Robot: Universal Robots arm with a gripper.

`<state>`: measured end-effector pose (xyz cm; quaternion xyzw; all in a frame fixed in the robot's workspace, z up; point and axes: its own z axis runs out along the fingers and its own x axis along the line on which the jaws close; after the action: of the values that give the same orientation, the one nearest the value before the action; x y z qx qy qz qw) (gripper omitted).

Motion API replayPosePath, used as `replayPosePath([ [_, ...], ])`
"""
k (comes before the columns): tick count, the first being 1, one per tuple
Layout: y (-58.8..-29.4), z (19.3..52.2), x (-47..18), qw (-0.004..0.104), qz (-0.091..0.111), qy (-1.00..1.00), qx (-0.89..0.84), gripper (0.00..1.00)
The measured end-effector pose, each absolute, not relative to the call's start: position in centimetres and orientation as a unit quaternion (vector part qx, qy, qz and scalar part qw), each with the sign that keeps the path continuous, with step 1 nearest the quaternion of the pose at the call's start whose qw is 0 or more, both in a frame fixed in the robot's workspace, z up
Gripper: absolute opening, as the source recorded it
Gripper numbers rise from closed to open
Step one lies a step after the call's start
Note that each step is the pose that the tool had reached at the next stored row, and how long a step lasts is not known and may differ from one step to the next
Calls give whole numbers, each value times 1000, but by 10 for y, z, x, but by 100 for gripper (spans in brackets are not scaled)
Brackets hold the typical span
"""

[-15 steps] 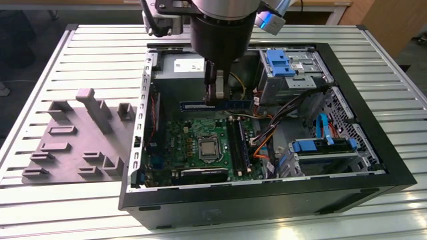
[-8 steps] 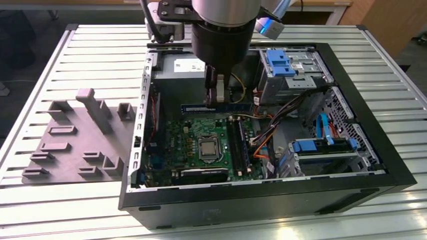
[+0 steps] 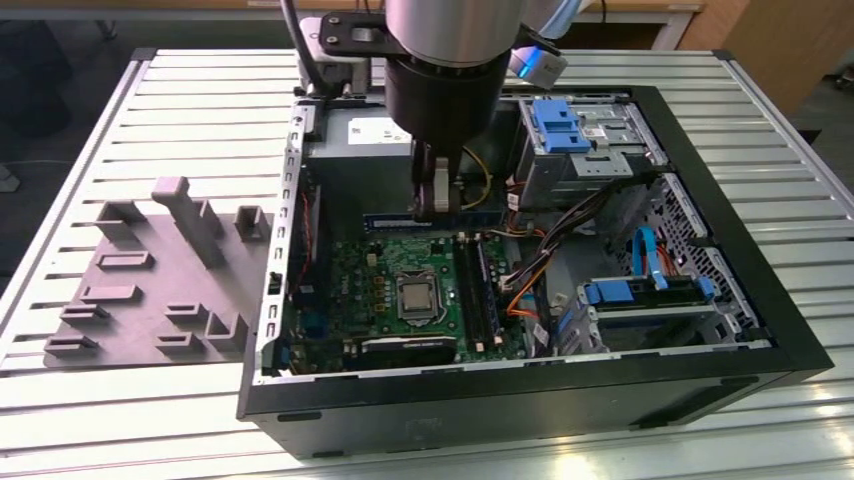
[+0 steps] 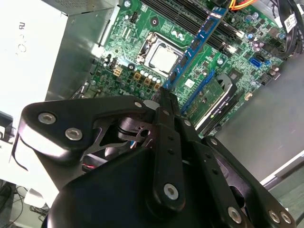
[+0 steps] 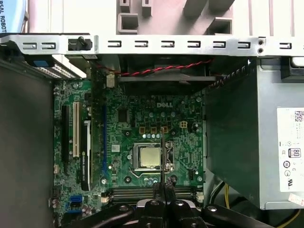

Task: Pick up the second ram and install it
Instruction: 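Pick up the second ram and move it above second insertion slot, then insert the second ram into the second slot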

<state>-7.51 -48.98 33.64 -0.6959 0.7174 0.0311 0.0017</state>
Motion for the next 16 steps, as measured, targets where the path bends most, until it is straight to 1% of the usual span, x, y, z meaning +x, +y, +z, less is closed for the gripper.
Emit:
replayPosePath([
  [8, -490, 329, -74, 2, 31, 717, -696, 11],
  [16, -490, 328, -74, 2, 31, 717, -696, 11],
])
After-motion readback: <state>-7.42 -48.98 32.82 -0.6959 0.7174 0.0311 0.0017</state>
